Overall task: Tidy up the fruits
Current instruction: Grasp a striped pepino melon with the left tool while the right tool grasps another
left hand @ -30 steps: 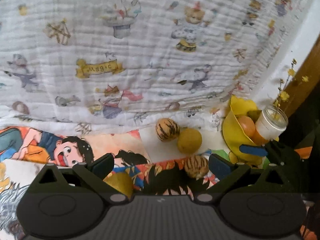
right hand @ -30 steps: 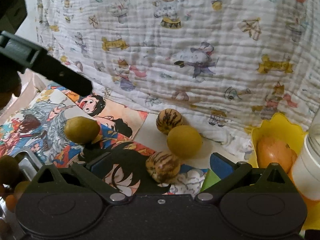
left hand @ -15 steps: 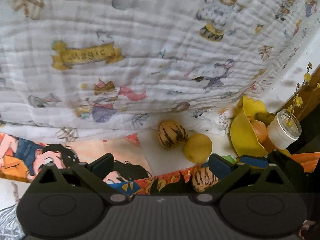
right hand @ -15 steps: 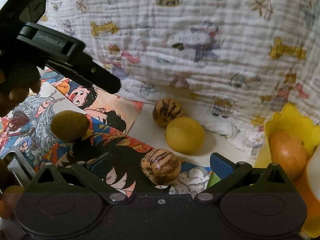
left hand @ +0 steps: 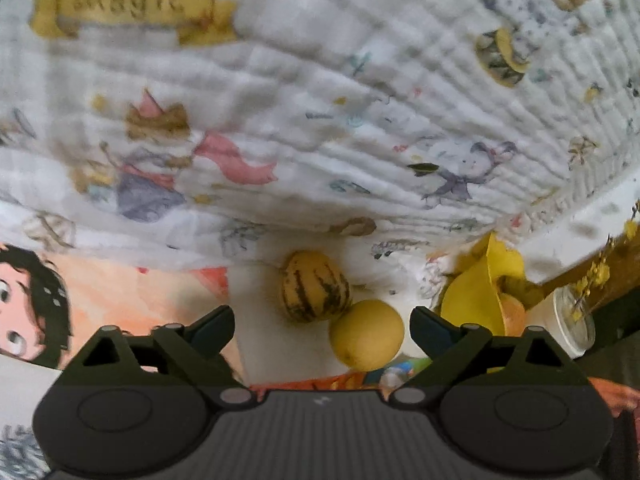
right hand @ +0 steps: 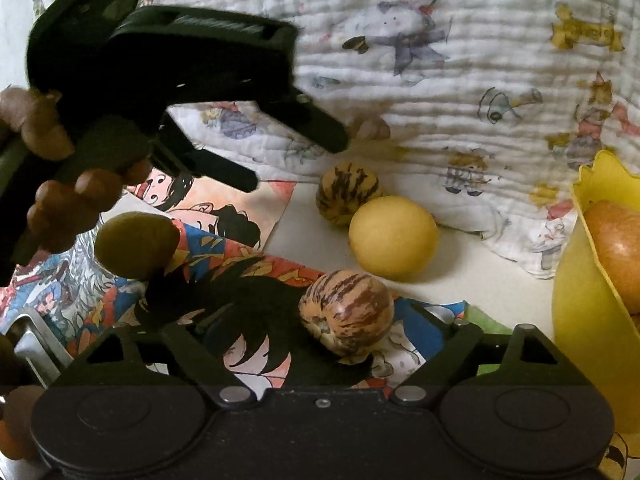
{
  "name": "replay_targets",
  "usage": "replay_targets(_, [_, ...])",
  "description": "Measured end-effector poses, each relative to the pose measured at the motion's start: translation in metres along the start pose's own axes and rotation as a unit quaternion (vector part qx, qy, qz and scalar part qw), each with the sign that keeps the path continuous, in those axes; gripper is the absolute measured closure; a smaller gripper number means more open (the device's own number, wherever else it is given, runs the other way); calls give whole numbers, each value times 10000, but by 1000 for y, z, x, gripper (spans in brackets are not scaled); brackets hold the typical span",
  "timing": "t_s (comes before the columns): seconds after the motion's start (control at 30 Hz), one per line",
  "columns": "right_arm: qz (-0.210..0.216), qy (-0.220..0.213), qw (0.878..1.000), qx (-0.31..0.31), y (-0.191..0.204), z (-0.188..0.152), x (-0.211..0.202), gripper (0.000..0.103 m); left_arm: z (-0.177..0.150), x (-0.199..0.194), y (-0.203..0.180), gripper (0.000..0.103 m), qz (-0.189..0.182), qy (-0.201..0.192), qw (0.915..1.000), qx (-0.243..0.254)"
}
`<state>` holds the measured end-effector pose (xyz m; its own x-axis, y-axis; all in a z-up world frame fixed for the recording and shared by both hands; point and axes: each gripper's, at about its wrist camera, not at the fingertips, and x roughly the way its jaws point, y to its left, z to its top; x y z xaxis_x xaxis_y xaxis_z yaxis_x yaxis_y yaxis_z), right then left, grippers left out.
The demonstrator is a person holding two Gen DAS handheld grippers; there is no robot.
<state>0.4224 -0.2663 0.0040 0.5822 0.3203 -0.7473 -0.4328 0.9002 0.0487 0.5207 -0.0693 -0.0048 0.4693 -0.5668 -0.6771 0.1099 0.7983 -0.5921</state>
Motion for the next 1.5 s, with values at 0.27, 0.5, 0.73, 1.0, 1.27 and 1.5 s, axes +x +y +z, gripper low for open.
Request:
replay_targets(0.27, [-168, -48, 9998, -105, 4, -2, 7, 25, 1, 23, -10, 18, 51, -52, 9998, -177])
replay_targets(0.5, [-293, -154, 9993, -170, 4, -1, 11, 34, -2, 36, -12, 28, 168, -70, 9991, -392])
replay_targets(0.73, [-392, -107, 9990, -200, 0, -1, 14, 45, -2, 46, -12, 35, 333, -75, 9979, -544])
replay_targets(1.0, [-440, -134, 9986, -254, 1, -2, 14, 46, -5, 52, 0, 43, 436, -58, 9956, -824])
replay_targets(1.27, [-437, -151, 9987, -226, 2, -2, 13, 46, -7, 56, 0, 46, 369, -148, 9941, -1006])
replay_targets(1.5, [-438, -282, 9984, -216, 1, -6, 9, 47, -13, 54, 2, 48, 359, -265, 9928, -1113])
